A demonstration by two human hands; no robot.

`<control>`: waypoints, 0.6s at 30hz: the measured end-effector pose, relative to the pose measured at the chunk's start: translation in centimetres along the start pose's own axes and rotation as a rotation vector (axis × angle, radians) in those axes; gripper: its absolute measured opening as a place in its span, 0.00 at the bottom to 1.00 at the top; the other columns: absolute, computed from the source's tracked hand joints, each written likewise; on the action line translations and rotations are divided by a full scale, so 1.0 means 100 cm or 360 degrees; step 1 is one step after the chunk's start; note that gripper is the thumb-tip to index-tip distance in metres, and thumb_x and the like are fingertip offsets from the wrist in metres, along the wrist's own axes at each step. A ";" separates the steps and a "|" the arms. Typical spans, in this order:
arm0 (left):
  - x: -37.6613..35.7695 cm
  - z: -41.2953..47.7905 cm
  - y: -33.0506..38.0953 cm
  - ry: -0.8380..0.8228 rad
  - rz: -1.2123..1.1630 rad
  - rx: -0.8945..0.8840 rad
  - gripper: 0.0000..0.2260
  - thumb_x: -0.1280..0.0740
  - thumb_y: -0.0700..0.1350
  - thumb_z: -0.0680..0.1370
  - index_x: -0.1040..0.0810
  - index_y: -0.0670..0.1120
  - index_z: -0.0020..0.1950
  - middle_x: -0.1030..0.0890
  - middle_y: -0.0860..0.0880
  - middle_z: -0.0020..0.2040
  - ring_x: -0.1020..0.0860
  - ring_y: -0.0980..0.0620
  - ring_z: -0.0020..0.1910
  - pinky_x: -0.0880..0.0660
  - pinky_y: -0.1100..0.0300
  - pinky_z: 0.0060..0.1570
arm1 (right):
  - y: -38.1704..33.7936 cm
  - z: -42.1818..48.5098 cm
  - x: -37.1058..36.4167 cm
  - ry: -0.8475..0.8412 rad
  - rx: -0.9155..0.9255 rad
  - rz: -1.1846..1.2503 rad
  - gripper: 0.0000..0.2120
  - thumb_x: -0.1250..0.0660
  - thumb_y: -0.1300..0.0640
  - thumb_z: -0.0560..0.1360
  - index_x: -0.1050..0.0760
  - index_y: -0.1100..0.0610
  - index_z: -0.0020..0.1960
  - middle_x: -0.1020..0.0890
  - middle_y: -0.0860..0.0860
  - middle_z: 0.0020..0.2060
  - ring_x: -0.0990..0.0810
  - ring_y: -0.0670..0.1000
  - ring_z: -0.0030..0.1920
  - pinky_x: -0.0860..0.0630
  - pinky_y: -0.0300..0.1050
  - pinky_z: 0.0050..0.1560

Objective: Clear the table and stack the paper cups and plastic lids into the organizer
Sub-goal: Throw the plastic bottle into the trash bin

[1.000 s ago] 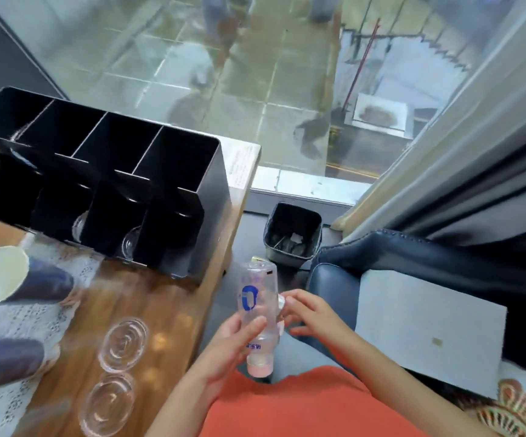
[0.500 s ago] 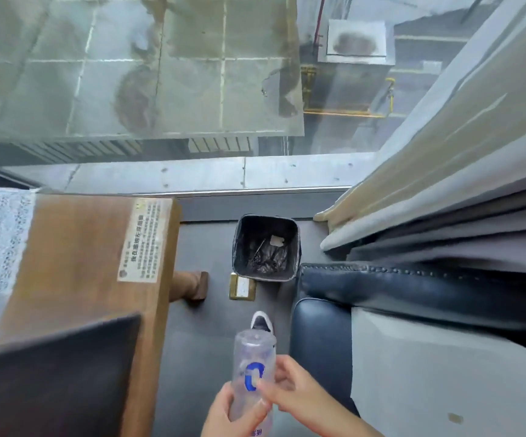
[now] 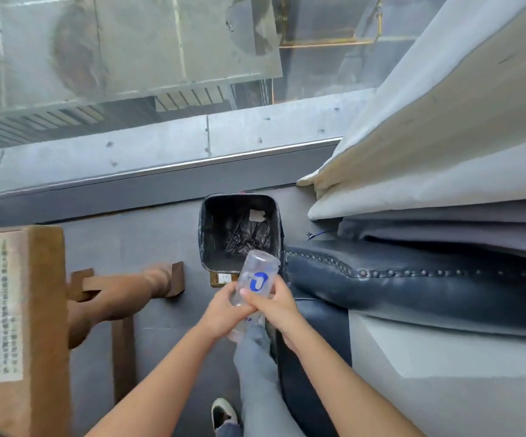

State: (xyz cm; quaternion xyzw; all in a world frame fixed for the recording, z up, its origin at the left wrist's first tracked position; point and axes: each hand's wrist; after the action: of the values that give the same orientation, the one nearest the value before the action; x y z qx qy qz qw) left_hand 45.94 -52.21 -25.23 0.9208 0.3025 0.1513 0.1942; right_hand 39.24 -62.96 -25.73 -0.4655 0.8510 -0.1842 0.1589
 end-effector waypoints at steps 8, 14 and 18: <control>-0.001 0.100 -0.001 0.0031 0.0038 -0.0017 0.26 0.26 0.48 0.70 0.33 0.46 0.64 0.23 0.47 0.57 0.22 0.50 0.54 0.24 0.56 0.52 | -0.006 0.112 0.022 -0.0048 -0.0186 0.0264 0.23 0.27 0.54 0.72 0.30 0.57 0.63 0.18 0.53 0.55 0.16 0.48 0.48 0.20 0.36 0.38; -0.001 0.141 -0.034 0.0108 -0.0081 0.0135 0.25 0.29 0.49 0.72 0.34 0.46 0.65 0.23 0.45 0.60 0.22 0.50 0.54 0.25 0.61 0.43 | 0.019 0.161 0.013 -0.0084 -0.0407 0.0476 0.15 0.32 0.56 0.77 0.28 0.57 0.62 0.17 0.54 0.55 0.17 0.51 0.50 0.20 0.41 0.45; 0.007 0.159 -0.041 0.0172 -0.0074 0.0154 0.29 0.32 0.47 0.75 0.38 0.44 0.73 0.32 0.45 0.71 0.28 0.51 0.63 0.30 0.67 0.51 | 0.028 0.181 0.010 0.0040 -0.0481 0.0653 0.16 0.40 0.60 0.81 0.32 0.60 0.68 0.26 0.59 0.68 0.25 0.57 0.67 0.28 0.52 0.67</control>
State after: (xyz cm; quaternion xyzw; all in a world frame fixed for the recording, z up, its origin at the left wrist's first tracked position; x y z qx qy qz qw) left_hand 50.76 -52.99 -40.93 0.9123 0.3409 0.1814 0.1365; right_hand 44.66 -65.39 -43.14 -0.2991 0.9474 -0.0245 0.1109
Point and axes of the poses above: each hand's wrist, its own z-axis towards the middle knuckle, its own x-axis out of the back of the hand, y = z × x
